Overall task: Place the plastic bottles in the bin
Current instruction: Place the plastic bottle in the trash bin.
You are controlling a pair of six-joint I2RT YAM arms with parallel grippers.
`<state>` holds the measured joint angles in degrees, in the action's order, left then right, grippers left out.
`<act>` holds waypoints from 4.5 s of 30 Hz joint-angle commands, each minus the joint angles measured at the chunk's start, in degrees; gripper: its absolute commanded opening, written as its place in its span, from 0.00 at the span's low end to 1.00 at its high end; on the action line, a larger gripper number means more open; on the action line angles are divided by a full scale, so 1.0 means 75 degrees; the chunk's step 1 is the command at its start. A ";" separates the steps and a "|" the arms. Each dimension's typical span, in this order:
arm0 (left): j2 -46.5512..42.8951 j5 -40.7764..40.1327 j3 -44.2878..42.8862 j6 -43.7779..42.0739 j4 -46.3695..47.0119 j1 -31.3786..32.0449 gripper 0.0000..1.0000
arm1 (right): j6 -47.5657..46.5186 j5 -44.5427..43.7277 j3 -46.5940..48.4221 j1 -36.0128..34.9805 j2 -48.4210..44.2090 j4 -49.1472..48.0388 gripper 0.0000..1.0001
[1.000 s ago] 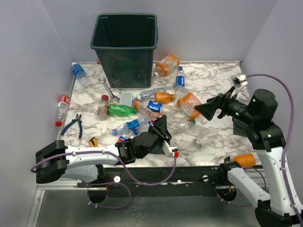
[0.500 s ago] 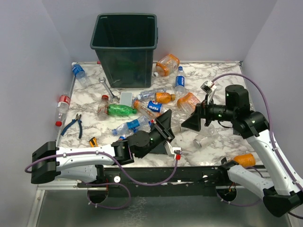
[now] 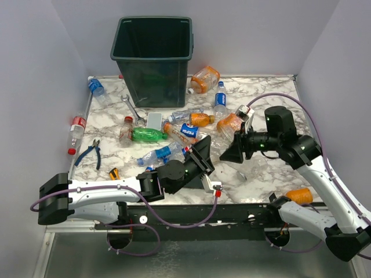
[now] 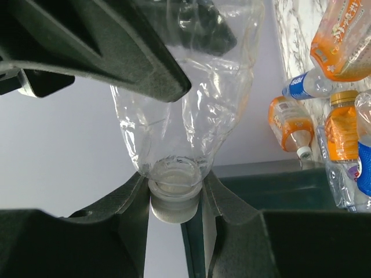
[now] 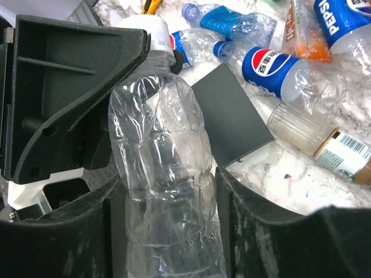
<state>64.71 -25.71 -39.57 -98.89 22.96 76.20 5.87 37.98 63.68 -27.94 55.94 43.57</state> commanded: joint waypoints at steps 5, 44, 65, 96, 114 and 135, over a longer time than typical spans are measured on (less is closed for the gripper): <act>-0.0248 0.0326 -0.0512 0.0981 0.0339 0.0069 0.55 | -0.0031 -0.1211 -0.0159 0.0007 -0.0326 -0.0043 0.35; 0.2238 0.6504 -0.5165 1.8225 -0.0280 -0.3729 0.79 | 0.2231 -0.2857 -0.3092 0.0003 -0.3592 -0.6129 0.34; 0.2379 0.7128 -0.4849 1.8615 0.0353 -0.3721 0.39 | 0.2387 -0.2849 -0.3177 0.0000 -0.3114 -0.6593 0.34; 0.3194 -0.0682 -0.7817 1.2058 0.0903 -0.7683 0.00 | 0.3287 -0.4320 -0.3081 0.0000 -0.4139 -0.4788 1.00; 0.4917 -0.0868 -0.7160 1.1399 0.1865 -0.8180 0.23 | 0.3297 -0.4841 -0.3326 0.0002 -0.3831 -0.4469 1.00; 0.3223 0.0374 -0.7377 1.2548 0.0383 -0.6876 0.99 | 0.2453 -0.6857 -0.2600 -0.0001 -0.3501 -0.3648 1.00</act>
<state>96.92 -28.27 -94.83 -6.81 29.30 17.72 26.26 -5.93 43.13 -28.01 28.99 13.45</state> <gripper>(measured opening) 0.990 0.997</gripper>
